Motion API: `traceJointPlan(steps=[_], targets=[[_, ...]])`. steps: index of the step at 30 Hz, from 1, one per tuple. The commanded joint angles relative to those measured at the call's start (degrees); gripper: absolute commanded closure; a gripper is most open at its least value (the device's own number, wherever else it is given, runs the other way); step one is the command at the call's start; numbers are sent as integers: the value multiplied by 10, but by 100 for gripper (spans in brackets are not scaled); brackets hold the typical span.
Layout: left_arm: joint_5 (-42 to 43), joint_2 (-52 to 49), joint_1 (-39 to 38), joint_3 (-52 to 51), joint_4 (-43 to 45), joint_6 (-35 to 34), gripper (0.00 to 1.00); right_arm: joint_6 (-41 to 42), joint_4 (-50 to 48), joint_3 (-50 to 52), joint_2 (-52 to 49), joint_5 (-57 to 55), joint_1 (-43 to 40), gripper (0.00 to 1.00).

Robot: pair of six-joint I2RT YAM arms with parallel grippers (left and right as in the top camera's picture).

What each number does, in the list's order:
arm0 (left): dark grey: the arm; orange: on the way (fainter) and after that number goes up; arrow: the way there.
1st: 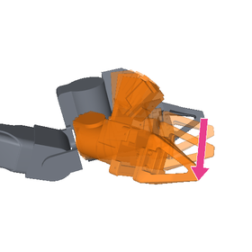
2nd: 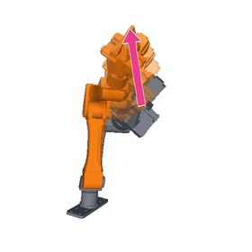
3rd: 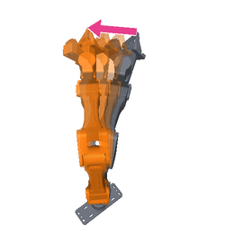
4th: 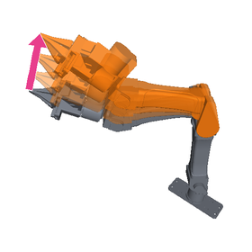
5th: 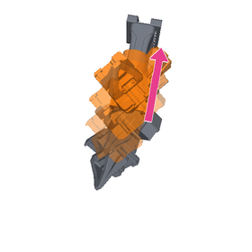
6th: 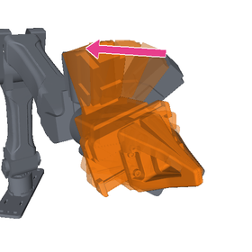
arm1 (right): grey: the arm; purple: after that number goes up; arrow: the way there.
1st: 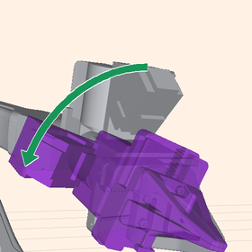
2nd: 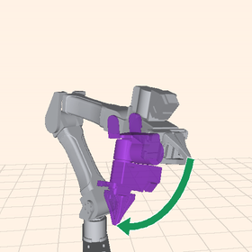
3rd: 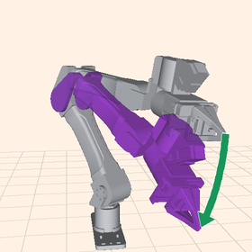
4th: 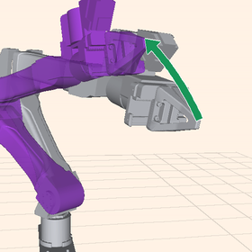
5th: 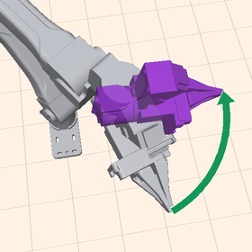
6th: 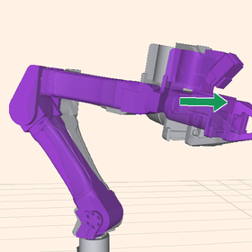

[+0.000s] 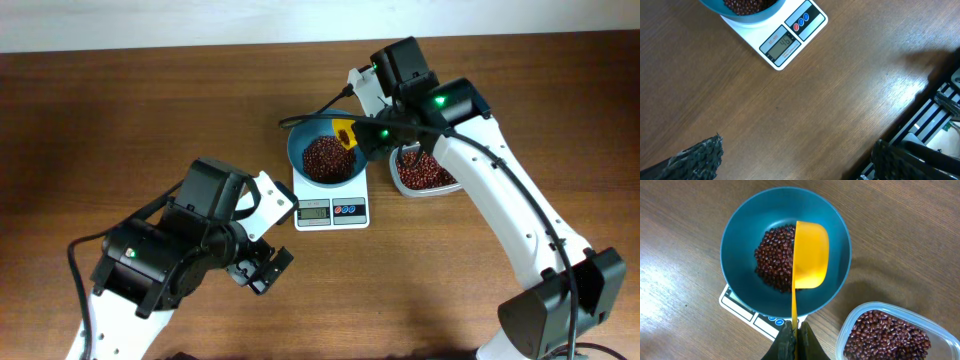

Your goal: Scoop item into bowl and weigh 50g on scale

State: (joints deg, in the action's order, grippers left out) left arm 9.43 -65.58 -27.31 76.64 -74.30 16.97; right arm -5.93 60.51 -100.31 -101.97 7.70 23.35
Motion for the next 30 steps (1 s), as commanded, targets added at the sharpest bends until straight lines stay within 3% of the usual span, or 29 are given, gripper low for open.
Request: traceJointPlan(steps=[1, 30], targets=[[-2, -1, 1, -2, 1, 9, 1, 4, 2, -16, -4, -7, 6, 96], [-2, -1, 1, -2, 1, 9, 1, 19, 6, -18, -9, 17, 6, 96]])
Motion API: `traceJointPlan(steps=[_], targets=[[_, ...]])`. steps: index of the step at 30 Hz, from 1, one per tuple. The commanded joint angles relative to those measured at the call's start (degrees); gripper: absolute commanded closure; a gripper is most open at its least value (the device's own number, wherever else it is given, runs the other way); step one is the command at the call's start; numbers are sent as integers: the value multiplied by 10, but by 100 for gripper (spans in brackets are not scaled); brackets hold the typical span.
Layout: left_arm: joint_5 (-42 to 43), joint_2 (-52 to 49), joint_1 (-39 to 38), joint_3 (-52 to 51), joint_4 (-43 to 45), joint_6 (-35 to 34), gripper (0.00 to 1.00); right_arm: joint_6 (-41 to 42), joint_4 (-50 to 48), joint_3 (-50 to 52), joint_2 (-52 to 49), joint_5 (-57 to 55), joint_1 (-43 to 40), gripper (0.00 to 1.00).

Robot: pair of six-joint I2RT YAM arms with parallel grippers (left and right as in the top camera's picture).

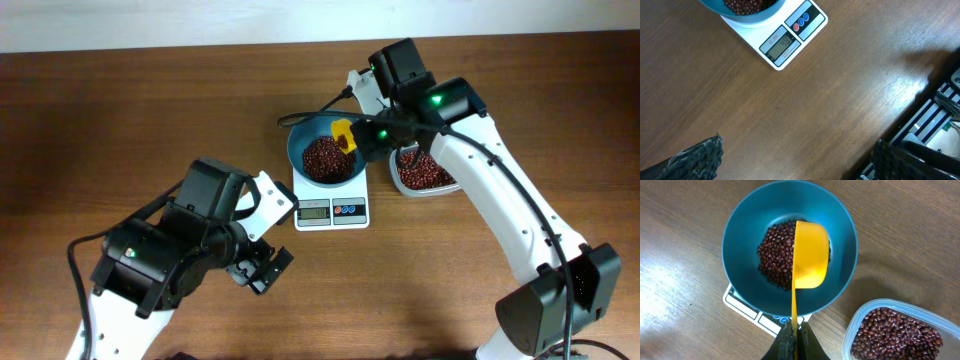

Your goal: Scoop item into bowl and weigh 50g on scale

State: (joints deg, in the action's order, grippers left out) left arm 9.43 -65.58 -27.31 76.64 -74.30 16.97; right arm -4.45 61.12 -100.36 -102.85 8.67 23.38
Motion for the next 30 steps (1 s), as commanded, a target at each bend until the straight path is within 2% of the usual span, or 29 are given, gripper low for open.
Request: traceJointPlan(steps=[1, 30], targets=[[-2, -1, 1, -2, 1, 9, 1, 5, 0, -17, -1, 8, 6, 96], [-2, -1, 1, -2, 1, 9, 1, 3, 3, -21, -1, -1, 7, 96]])
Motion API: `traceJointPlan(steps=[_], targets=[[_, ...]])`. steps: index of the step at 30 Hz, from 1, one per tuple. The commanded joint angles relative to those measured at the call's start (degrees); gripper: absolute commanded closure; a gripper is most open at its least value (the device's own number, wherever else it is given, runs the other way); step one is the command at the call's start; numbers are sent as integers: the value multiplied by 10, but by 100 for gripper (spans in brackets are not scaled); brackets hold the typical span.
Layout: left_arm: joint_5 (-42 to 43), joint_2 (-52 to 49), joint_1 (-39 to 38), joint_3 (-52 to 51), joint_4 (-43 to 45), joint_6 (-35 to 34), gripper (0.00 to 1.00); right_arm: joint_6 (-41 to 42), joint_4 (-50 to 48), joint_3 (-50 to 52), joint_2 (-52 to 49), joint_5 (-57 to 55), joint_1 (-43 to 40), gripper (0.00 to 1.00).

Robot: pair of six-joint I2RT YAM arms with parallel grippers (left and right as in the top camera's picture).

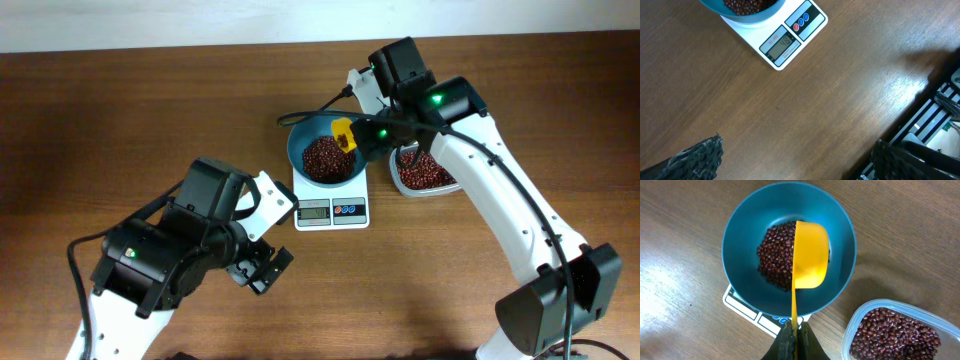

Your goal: Scoop item into bowl and weigh 50g on scale

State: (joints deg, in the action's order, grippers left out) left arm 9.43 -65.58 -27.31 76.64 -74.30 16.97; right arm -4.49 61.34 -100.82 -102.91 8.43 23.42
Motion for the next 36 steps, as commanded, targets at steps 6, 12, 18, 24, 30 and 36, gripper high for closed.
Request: traceJointPlan(steps=[6, 12, 18, 24, 30, 36], targets=[[-2, -1, 1, -2, 1, 9, 1, 3, 5, -16, 0, 1, 6, 96], [-2, -1, 1, -2, 1, 9, 1, 3, 9, -16, -1, 1, 6, 96], [-2, -1, 1, -2, 1, 9, 1, 3, 9, -16, -1, 2, 6, 96], [-2, -1, 1, -2, 1, 9, 1, 5, -1, -16, -7, 1, 6, 96], [-2, -1, 1, -2, 1, 9, 1, 5, -19, -16, -20, 38, 6, 96], [-2, -1, 1, -2, 1, 9, 1, 5, -16, -16, -19, 40, 6, 96]])
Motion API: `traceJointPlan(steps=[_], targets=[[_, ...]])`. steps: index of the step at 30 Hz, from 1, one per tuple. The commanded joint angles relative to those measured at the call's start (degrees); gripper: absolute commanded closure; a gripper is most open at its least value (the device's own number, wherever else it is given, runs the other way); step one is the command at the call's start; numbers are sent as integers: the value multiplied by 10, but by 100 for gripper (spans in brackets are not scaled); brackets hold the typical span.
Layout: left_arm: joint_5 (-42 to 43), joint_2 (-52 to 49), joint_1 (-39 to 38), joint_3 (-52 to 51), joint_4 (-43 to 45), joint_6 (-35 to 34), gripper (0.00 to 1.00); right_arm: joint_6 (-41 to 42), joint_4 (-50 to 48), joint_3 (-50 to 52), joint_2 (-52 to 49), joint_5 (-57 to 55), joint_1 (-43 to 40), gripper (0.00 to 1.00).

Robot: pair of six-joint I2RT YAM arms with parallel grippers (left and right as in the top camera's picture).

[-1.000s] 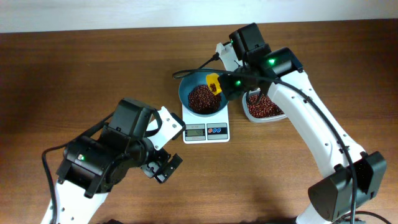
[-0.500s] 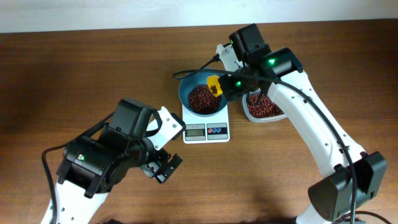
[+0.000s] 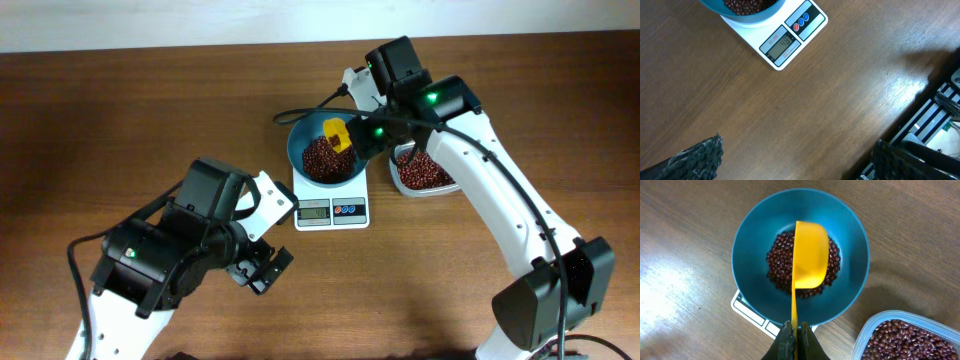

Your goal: Scoop item into bowl and weigh 50g on scale

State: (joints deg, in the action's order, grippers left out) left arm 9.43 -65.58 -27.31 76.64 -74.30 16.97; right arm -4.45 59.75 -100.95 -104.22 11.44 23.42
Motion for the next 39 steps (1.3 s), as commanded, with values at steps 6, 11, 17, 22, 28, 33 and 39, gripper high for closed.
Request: traceJointPlan(steps=[6, 11, 17, 22, 28, 33, 39], targets=[[-2, -1, 1, -2, 1, 9, 1, 5, -2, -15, -6, 10, 5, 96], [-2, -1, 1, -2, 1, 9, 1, 5, -2, -15, -6, -1, 6, 96], [-2, -1, 1, -2, 1, 9, 1, 4, 4, -13, -11, -15, 6, 96], [-2, -1, 1, -2, 1, 9, 1, 4, 1, -22, -9, -21, 5, 96], [-2, -1, 1, -2, 1, 9, 1, 4, 10, -23, -12, -49, 5, 96], [-2, -1, 1, -2, 1, 9, 1, 5, 9, -30, -11, -44, 3, 96], [-2, -1, 1, -2, 1, 9, 1, 5, 10, -30, -11, -44, 3, 96]])
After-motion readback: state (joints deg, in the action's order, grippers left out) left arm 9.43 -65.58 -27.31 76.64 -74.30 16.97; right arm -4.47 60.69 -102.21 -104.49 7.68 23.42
